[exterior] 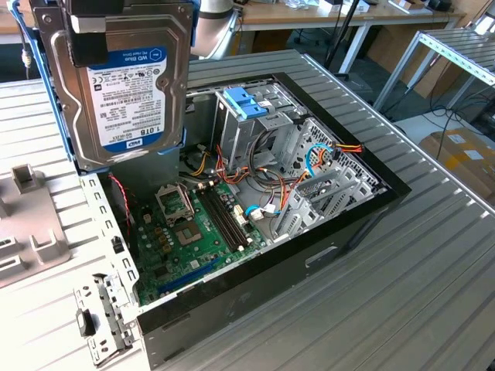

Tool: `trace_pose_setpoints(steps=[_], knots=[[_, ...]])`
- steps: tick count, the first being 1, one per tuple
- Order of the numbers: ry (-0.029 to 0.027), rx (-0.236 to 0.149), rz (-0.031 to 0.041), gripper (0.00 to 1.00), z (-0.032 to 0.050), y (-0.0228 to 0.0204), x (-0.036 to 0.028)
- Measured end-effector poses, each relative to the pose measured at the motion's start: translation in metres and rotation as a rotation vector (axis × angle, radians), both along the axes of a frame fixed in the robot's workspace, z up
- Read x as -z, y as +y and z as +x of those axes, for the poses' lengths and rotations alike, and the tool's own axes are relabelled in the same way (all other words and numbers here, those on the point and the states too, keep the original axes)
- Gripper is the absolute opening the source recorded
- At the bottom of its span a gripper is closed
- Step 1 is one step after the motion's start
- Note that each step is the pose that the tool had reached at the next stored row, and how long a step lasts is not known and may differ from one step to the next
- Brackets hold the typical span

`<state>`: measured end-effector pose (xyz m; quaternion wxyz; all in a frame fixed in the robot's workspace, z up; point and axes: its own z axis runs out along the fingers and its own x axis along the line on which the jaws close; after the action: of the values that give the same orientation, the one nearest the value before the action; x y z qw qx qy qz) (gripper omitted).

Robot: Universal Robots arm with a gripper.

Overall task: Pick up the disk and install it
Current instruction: 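Pick up the disk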

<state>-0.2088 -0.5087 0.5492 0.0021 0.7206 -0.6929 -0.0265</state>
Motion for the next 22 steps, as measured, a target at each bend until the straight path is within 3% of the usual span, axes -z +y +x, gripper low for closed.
trace_pose_setpoints(steps=[22], knots=[[0.0,0.0,0.0,0.37,0.0056,-0.0146,0.0025]])
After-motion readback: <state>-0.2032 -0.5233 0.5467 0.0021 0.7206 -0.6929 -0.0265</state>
